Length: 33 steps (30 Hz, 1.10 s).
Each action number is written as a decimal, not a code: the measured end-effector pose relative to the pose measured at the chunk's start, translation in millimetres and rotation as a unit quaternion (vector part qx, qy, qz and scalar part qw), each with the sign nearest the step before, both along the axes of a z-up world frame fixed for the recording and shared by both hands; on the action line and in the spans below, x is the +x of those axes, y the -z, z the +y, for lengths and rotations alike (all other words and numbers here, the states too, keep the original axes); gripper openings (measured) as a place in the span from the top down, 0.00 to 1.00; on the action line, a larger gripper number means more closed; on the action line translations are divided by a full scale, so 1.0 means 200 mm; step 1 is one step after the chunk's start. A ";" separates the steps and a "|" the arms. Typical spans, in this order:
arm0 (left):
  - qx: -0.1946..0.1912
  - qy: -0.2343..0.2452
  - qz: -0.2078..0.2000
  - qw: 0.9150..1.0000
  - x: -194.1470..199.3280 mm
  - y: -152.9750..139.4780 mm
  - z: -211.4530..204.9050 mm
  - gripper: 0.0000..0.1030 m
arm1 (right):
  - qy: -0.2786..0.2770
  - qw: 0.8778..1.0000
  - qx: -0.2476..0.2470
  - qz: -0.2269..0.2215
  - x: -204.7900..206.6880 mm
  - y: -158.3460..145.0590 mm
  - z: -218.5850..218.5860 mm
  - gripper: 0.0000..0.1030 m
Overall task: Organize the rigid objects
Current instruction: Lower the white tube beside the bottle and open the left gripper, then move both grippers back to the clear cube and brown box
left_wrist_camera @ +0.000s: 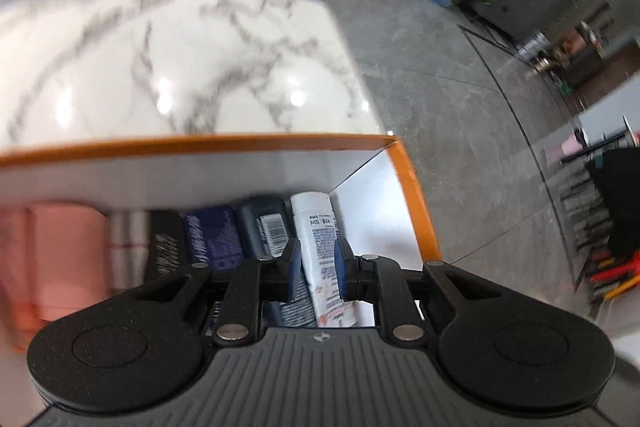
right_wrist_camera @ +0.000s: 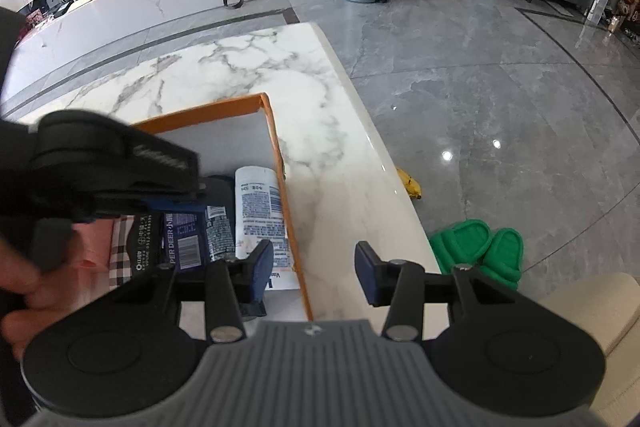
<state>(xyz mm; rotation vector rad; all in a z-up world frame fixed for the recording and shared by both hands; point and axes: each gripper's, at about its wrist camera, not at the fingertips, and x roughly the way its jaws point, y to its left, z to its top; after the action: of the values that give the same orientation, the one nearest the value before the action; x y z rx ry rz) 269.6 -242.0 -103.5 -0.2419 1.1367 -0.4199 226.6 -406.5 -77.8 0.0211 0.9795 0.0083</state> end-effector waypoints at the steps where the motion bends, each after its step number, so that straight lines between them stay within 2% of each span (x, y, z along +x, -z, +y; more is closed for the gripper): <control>1: 0.008 0.008 -0.013 1.000 -0.04 -0.04 0.01 0.81 | -0.001 1.000 -0.002 -0.005 -0.02 -0.02 0.01 0.55; 8: 0.039 0.032 -0.080 0.996 -0.26 -0.29 0.20 0.81 | -0.023 0.999 -0.004 -0.032 -0.15 -0.13 0.11 0.53; 16: 0.063 0.027 -0.125 0.990 -0.52 -0.45 0.45 0.81 | -0.051 0.998 0.027 -0.025 -0.34 -0.20 0.26 0.50; 21: 0.054 0.001 -0.148 0.988 -0.67 -0.49 0.59 0.81 | -0.059 0.997 0.054 -0.006 -0.45 -0.20 0.33 0.49; 27: 0.078 -0.022 -0.186 0.979 -0.84 -0.51 0.75 0.79 | -0.080 0.995 0.053 0.002 -0.57 -0.18 0.48 0.43; 30: 0.074 -0.034 -0.196 0.977 -0.91 -0.50 0.85 0.70 | -0.087 0.995 0.045 -0.004 -0.62 -0.17 0.57 0.43; 33: 0.058 -0.048 -0.197 0.978 -0.96 -0.48 0.94 0.63 | -0.098 0.994 0.040 -0.032 -0.68 -0.17 0.66 0.43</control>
<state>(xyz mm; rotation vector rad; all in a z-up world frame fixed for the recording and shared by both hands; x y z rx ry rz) 76.9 -53.2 -7.6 -0.1037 0.7535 -0.2985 90.0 -274.5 -44.3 -0.0023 0.9130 0.2275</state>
